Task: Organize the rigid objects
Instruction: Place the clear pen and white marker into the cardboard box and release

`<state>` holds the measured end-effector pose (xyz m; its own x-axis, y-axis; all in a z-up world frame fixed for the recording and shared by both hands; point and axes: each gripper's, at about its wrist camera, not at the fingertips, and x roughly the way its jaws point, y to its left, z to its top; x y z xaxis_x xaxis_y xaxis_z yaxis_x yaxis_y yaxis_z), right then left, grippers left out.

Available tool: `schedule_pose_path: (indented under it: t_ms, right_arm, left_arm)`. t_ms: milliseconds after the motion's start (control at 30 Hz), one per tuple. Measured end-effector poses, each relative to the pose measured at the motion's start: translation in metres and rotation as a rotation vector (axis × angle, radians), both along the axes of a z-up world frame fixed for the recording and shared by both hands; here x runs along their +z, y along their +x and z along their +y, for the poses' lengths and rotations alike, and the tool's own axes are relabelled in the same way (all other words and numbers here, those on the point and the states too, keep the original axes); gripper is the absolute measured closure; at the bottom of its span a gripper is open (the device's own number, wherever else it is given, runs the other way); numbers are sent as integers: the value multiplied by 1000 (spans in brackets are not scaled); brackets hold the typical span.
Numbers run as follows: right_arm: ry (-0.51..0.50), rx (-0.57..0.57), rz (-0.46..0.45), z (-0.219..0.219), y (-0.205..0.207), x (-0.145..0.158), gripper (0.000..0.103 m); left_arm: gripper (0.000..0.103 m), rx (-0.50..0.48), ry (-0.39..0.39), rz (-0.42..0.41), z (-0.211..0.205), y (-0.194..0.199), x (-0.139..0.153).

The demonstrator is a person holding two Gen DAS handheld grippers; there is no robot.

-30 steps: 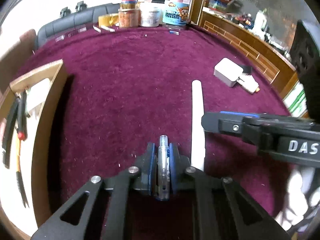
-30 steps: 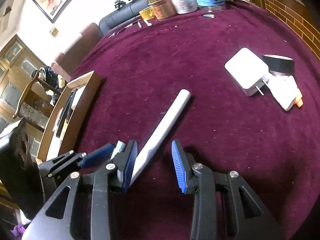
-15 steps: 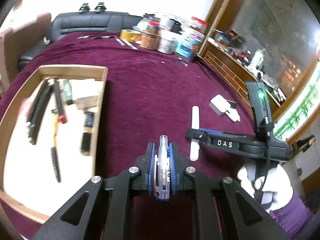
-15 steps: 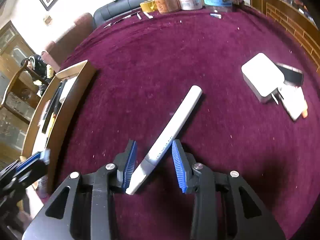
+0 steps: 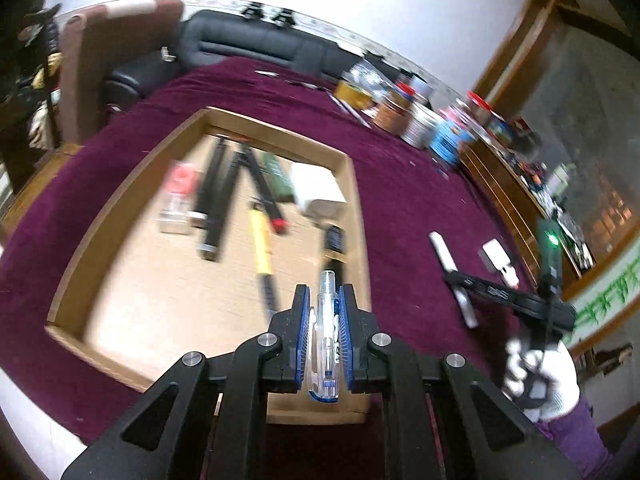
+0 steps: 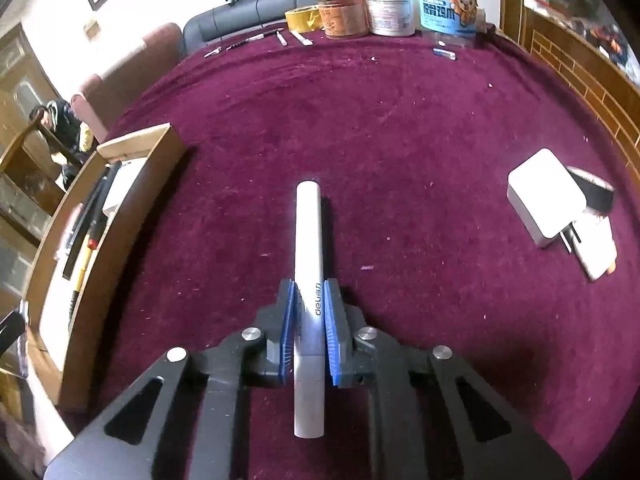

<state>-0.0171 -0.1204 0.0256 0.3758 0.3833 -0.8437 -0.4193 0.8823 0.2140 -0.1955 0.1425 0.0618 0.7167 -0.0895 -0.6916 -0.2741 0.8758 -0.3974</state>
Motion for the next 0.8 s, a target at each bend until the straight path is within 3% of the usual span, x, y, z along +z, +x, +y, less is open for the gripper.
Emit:
schedule_pose_path:
  t_ms: [167,367,667,800]
  right_arm:
    - [112,30,12,-1,-11,20,91]
    - [236,134,62,26,-32,47,91]
    - [233,289,159,116,-58,42,91]
    - [185,303,171,148,-65,28,91]
  left_arm:
    - [92,58,-27,21,28,-1,-12]
    - [92,57,-59,80,38,13,-30]
    - [91,145,27,208,52,36,-45]
    - [88,153,-3,201,55,30,-50]
